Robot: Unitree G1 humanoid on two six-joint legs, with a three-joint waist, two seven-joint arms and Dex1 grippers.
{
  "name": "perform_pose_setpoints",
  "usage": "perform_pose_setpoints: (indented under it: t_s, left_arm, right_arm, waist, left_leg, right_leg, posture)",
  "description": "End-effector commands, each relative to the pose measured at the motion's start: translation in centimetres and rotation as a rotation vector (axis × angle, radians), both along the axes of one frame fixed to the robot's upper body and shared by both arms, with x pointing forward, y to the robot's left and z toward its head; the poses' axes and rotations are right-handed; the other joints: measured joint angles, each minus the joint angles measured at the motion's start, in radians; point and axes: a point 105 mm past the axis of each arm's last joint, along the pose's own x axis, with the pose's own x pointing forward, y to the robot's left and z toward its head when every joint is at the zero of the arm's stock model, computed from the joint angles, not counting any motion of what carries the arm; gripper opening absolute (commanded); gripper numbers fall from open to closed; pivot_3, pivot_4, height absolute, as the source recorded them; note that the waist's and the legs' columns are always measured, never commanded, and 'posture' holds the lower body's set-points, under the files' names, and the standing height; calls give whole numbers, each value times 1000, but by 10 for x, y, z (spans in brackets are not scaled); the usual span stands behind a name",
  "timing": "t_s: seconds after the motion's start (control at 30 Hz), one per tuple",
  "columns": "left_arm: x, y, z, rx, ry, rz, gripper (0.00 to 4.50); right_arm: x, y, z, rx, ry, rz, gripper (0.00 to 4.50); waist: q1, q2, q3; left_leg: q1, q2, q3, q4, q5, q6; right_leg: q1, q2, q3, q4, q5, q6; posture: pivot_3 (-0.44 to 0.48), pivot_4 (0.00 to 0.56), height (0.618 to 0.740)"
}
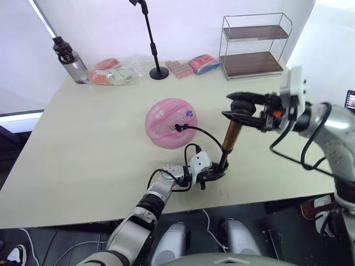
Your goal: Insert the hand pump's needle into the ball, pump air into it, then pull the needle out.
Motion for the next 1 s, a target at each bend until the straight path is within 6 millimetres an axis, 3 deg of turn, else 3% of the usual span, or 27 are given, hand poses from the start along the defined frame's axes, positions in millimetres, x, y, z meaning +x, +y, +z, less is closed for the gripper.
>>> perform_pose_setpoints:
  t_s: [0.03,0.43,0.53,0.7,0.87,1.0]
  left_arm:
    - [-20,22,-44,132,175,30,1107]
    - [-21,25,-44,170,223,18,1107]
    - [-21,26,-44,172,226,17,1107]
    - [-23,27,-44,177,232,15,1107]
    - [-24,29,-45,180,235,16,1107]
    - [-25,29,-45,182,236,15,1107]
  right_arm:
    - [0,6,-35,-63,54,8,1767]
    - [-1,6,-134,-135,191,-39,1767]
    - [-2,6,-141,-134,202,-45,1767]
    - [3,4,-112,-85,131,-41,1767]
    - [6,3,-43,-3,31,5,1767]
    - [3,3,-8,30,11,37,1767]
  waist:
    - [0,1,-1]
    - [1,-3,-3]
    - [0,-5,-6]
    - [0,-8,-9]
    - [1,-5,-3]
    - [2,-3,4]
  left_leg:
    - [0,0,0,0,0,0]
    - [0,0,0,0,0,0]
    - [0,0,0,0,0,0]
    - [1,1,-1,-1,0,0]
    - [0,0,-1,-2,0,0]
    - [-3,0,-1,-2,0,0]
  right_leg:
    - [0,0,0,0,0,0]
    - [0,0,0,0,0,0]
    - [0,1,0,0,0,0]
    - [1,2,0,0,0,0]
    - [-1,1,0,-1,0,-1]
    - [-3,0,0,-1,0,-1]
  posture:
    - [0,150,740]
    - [0,150,740]
    - [0,150,740]
    - [0,150,740]
    - [0,150,740]
    - [0,150,740]
